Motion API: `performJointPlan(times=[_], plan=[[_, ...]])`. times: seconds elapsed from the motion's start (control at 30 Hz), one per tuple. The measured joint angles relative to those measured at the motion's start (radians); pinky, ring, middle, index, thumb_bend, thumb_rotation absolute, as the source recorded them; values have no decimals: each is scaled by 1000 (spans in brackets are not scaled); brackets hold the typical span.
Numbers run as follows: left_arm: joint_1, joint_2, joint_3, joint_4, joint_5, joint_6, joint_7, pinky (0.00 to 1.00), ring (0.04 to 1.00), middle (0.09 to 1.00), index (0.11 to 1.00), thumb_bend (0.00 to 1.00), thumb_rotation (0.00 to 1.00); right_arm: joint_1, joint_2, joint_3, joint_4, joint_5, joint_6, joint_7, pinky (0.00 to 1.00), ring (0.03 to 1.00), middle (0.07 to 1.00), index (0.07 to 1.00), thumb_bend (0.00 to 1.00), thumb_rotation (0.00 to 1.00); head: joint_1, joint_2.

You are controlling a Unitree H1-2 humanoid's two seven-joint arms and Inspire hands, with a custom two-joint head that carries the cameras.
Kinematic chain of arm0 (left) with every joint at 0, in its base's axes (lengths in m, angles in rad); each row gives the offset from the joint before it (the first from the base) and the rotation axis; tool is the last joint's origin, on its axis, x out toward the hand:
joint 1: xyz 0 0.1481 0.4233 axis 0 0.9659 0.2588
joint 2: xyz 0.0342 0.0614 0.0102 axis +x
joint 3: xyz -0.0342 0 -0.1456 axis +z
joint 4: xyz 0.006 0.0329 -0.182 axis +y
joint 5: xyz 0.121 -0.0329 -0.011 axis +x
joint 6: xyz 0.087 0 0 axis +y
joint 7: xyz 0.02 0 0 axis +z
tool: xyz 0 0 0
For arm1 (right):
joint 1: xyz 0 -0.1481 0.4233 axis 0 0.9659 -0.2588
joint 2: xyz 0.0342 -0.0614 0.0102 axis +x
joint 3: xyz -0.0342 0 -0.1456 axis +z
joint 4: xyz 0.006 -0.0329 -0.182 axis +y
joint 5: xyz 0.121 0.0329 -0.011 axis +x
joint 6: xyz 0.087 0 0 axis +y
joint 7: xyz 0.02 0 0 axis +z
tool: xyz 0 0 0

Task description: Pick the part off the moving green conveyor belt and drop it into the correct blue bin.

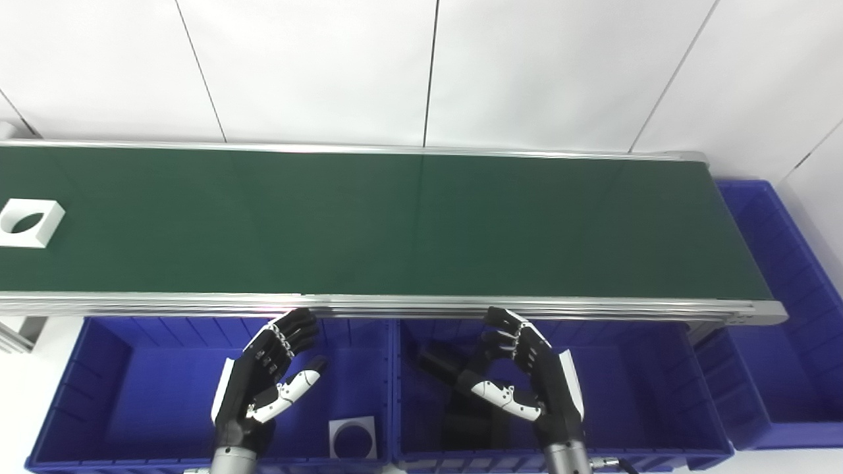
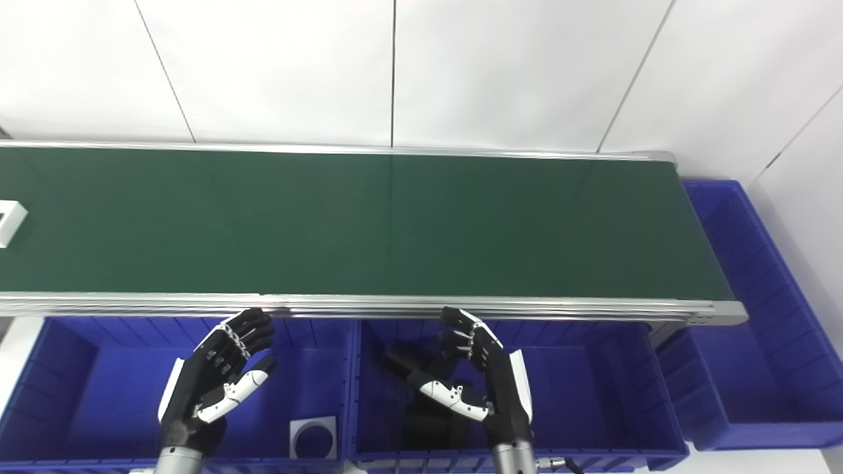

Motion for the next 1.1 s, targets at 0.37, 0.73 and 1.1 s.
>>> performJointPlan(times=[0.37, 0.73, 1.1], plan=[[4, 0, 2, 2, -2, -6, 0, 755, 741, 752, 741, 543, 17, 7, 6, 0, 0, -13, 0, 0, 603, 714, 769, 774, 677, 168, 0, -5], [3, 1, 10, 5, -3, -8, -5, 747, 736, 748, 739, 555, 25, 6, 5, 1, 0, -10, 0, -1, 601, 713, 772, 767, 671, 159, 2, -3], [2, 0, 13, 20, -3, -13, -5, 755, 738, 749, 732, 560, 22, 3, 8, 0, 1, -11, 0, -1, 603, 716, 768, 767, 680, 136, 9, -9]])
